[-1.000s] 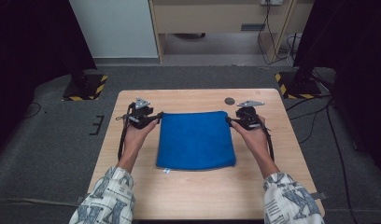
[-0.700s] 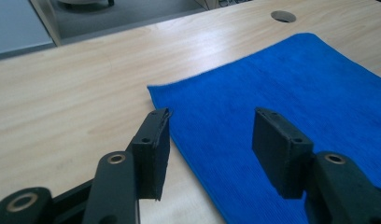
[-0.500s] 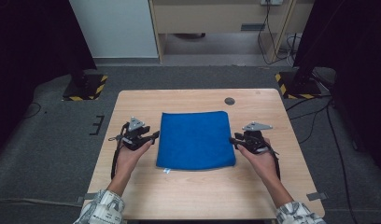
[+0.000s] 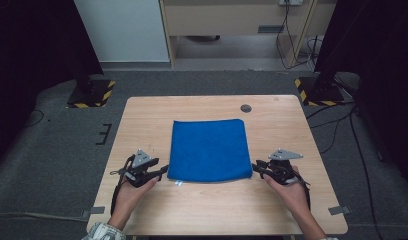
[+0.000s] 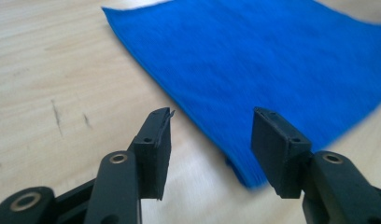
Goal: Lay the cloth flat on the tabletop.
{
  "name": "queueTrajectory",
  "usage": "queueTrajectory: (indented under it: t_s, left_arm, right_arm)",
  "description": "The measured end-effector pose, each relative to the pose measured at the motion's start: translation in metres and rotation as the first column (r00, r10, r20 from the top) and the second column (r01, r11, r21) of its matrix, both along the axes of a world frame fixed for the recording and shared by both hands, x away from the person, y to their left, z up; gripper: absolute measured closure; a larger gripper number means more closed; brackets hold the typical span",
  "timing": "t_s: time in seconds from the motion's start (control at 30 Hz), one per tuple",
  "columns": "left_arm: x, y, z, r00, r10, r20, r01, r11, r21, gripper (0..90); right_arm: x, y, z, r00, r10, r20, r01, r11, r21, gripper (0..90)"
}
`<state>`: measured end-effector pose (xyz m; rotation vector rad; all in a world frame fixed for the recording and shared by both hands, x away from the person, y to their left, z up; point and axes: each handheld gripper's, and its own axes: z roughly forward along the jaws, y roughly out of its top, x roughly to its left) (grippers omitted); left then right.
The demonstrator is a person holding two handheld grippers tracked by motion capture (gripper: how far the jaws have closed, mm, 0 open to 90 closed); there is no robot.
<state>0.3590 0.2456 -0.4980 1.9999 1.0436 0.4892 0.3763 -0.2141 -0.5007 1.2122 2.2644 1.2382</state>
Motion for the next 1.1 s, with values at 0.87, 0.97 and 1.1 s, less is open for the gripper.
queueTrajectory:
  t_s: [0.87, 0.97, 1.1]
  left_arm:
    - [-0.019, -0.009, -0.017, 0.9955, -0.064, -0.07, 0.067, 0.9966, 0.048, 40.2]
    - [-0.018, -0.01, -0.018, 0.995, -0.067, -0.075, 0.07, 0.9963, 0.049, 39.4]
    - [-0.017, -0.01, -0.02, 0.9944, -0.067, -0.083, 0.071, 0.9961, 0.052, 39.4]
  right_arm:
    - [0.001, 0.016, -0.027, 0.9906, 0.06, -0.123, -0.067, 0.996, -0.053, 64.6]
    - [0.002, 0.015, -0.027, 0.9898, 0.075, -0.121, -0.08, 0.996, -0.038, 80.5]
    - [0.001, 0.014, -0.022, 0.992, 0.081, -0.096, -0.084, 0.996, -0.021, 86.8]
